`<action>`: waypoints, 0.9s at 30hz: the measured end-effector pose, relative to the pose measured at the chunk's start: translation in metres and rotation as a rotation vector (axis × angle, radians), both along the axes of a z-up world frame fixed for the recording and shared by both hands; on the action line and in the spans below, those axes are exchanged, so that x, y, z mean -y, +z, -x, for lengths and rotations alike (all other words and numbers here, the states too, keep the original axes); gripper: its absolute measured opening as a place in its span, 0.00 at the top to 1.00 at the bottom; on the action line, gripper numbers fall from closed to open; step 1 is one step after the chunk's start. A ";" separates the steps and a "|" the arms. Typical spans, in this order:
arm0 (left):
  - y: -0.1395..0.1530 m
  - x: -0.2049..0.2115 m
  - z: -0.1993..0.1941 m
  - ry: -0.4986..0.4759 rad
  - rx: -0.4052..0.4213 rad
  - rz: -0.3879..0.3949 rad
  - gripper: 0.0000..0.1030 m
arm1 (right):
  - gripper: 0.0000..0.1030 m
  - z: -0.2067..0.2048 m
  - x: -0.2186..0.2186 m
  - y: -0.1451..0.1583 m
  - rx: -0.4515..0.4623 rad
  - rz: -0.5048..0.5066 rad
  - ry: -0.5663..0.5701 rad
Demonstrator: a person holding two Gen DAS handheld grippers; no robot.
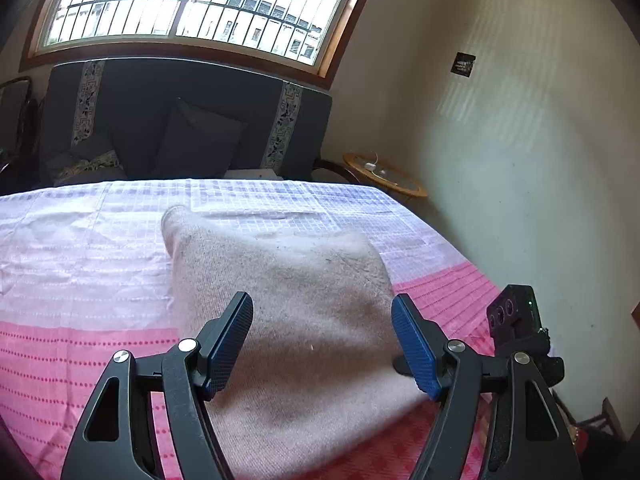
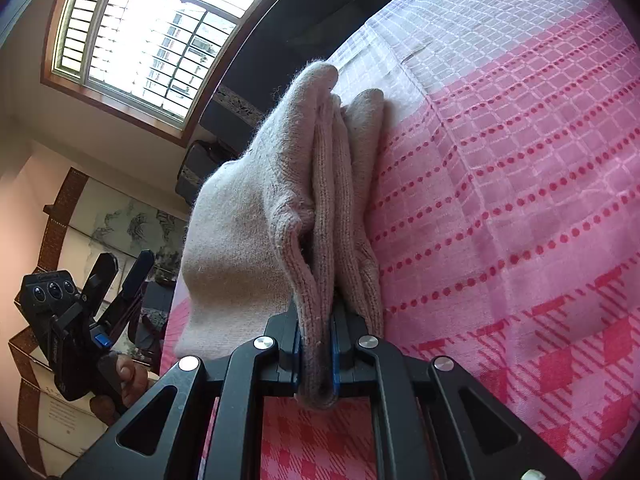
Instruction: Fold small clothes
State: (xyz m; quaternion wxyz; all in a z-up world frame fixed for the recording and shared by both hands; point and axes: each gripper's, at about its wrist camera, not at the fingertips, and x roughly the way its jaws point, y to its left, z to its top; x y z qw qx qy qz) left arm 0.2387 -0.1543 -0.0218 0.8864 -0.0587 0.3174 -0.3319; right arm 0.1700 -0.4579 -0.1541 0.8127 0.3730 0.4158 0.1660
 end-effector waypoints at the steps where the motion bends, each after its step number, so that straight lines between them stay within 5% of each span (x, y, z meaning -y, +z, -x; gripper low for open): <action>1: -0.005 0.006 -0.012 0.026 -0.019 -0.046 0.30 | 0.92 0.001 -0.001 0.001 0.001 0.003 -0.001; 4: -0.026 0.013 -0.036 0.082 -0.100 -0.104 0.30 | 0.92 0.001 -0.003 0.002 0.003 0.014 -0.003; 11: -0.044 0.027 -0.029 0.108 -0.013 -0.239 0.31 | 0.92 0.003 -0.004 0.003 0.004 0.016 -0.010; 27: -0.042 0.032 -0.023 0.134 0.030 -0.309 0.31 | 0.92 0.004 -0.007 0.005 0.005 0.024 -0.024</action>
